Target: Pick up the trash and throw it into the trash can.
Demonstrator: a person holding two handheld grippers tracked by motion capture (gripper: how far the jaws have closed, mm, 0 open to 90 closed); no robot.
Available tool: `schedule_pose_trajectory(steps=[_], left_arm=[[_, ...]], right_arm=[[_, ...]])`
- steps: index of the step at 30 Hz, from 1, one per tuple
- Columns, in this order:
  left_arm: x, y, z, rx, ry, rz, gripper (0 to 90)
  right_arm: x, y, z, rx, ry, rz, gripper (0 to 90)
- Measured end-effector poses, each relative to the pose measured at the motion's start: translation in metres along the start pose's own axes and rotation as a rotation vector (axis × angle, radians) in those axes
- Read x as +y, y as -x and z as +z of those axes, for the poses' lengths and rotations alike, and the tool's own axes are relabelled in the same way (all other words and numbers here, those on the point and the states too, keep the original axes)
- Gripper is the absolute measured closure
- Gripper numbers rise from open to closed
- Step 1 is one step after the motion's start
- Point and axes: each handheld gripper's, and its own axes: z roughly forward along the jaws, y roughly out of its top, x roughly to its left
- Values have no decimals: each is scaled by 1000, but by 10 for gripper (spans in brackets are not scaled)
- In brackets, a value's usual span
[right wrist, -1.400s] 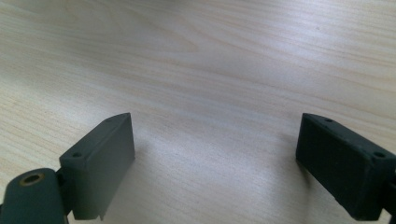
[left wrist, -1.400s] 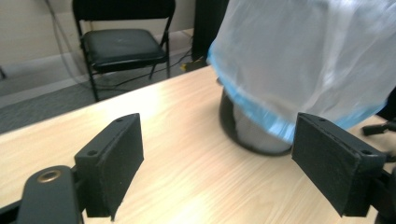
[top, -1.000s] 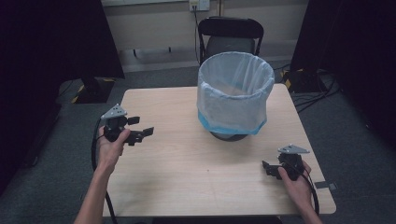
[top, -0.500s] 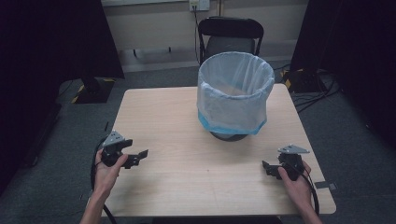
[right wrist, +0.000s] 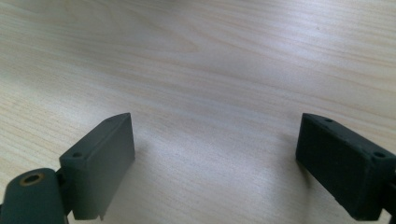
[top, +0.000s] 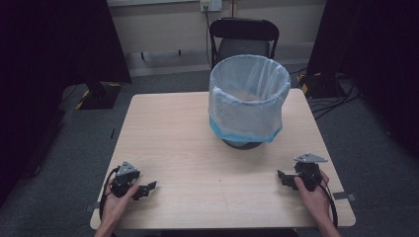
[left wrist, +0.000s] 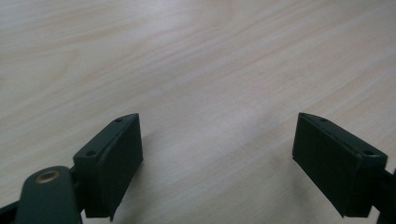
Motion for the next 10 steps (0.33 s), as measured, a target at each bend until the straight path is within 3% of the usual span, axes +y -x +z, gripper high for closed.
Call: schedule_pose_trajectory(steps=[3, 4, 10], left_arm=[[-3, 2, 2, 18, 22, 2, 147], [-4, 6, 3, 39, 26, 23, 133], [-4, 5, 3, 32, 28, 18, 129]], right_arm=[[0, 0, 0, 0, 0, 2, 108], [0, 0, 0, 1, -1, 1, 108], [0, 0, 0, 0, 0, -1, 108]])
